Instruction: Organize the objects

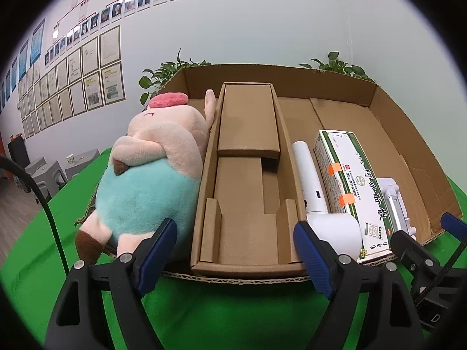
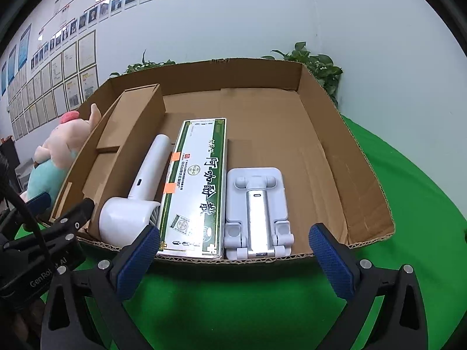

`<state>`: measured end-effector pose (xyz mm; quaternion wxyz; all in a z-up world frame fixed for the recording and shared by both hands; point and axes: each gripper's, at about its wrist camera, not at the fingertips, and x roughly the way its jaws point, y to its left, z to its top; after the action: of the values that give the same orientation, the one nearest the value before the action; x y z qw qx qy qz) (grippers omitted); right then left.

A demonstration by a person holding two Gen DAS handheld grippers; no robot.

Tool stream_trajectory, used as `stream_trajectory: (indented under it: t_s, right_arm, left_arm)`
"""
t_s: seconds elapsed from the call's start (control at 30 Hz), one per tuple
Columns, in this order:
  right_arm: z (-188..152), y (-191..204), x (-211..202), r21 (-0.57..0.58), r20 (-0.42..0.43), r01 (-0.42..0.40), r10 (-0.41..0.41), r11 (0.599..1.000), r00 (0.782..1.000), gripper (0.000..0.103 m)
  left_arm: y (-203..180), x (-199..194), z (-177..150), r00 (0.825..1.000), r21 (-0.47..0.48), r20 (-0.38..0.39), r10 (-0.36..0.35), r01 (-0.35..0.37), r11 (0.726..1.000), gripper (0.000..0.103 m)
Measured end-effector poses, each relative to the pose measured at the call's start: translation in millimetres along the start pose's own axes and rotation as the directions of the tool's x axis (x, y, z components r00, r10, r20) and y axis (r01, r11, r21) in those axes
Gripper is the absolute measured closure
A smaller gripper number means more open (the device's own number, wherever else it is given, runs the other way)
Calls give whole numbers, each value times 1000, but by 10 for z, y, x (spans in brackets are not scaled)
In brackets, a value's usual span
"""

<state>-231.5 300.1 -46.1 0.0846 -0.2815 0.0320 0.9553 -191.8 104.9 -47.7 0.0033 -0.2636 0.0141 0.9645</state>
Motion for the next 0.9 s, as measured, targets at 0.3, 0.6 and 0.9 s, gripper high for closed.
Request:
stream_trajectory:
  t_s: [0.3, 0.6, 0.9]
  right_arm:
    - [11, 71, 86, -22, -32, 26, -27, 999, 999, 0]
    - [11, 78, 91, -21, -32, 27, -27, 999, 999, 0]
    - [9, 86, 94, -20, -31, 27, -28, 999, 999, 0]
  left_arm:
    - [1, -2, -18, 1000, -8, -8, -7, 7, 1000, 18]
    - [1, -8, -19, 1000, -9, -8, -7, 7, 1000, 18]
    - [-3, -12, -26, 1000, -9, -8, -7, 7, 1000, 17]
